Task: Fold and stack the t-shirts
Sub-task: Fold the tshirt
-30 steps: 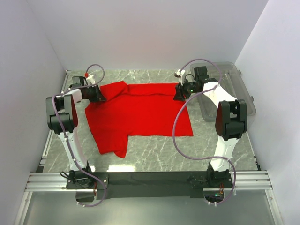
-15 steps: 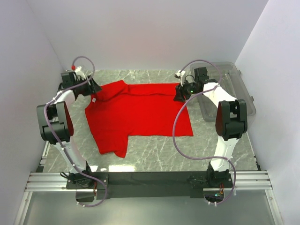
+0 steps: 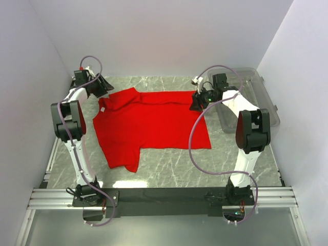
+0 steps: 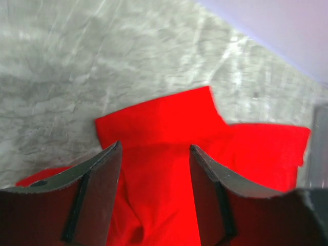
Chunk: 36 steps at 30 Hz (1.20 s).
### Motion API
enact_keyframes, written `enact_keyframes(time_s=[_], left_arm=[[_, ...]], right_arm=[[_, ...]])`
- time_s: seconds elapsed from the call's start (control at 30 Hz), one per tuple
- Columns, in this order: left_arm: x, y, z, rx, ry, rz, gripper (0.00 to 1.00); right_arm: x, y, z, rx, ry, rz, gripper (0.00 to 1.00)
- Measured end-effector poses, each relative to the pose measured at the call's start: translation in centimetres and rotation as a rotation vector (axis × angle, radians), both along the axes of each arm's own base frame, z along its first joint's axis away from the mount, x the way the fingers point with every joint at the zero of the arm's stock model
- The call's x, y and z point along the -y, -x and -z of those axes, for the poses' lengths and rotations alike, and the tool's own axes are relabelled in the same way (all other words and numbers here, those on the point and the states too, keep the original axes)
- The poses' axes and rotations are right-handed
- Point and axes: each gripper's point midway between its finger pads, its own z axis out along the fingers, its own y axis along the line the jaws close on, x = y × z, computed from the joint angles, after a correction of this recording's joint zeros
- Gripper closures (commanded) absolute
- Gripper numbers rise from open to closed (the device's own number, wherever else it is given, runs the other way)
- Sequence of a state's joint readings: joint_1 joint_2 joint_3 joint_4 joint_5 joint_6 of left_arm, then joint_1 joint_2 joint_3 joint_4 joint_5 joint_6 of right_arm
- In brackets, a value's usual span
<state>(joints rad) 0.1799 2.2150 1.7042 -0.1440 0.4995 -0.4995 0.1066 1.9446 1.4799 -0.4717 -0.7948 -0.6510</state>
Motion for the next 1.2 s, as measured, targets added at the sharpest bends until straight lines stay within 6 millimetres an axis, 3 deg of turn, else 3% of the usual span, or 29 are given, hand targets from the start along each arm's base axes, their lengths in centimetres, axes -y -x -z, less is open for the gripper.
enact_keyframes(time_s=[0.2,0.7,0.8,0.97,1.07,1.2], left_arm=[[0.2,0.2,3.7,-0.124,-0.018,-0.07,0.39],[-1.1,-1.6,5.3,-0.185,-0.113,-0.137,0.43],[-0.7,-1.7,5.4,-0.185,-0.122,-0.132,0.52],[-0.3,-1.9,5.7,-0.187,-0.124,-0.123,0.57],[-0.1,-1.9,5.8,-0.19,-0.124,-0.118,0.67],[0.2,-1.7,6.2,-0.199,-0.122,-0.106,0.9]], right_arm=[[0.0,0.0,0.0,0.0,0.0,0.0,0.46],[0.0,0.0,0.0,-0.005,-0.002,0.004,0.46],[0.0,0.0,0.0,-0.005,-0.002,0.004,0.46],[0.1,0.0,0.0,-0.005,-0.002,0.007,0.46],[0.3,-0.1,0.0,-0.008,-0.005,0.013,0.46],[0.5,-0.1,-0.1,-0.017,-0.011,0.024,0.46]])
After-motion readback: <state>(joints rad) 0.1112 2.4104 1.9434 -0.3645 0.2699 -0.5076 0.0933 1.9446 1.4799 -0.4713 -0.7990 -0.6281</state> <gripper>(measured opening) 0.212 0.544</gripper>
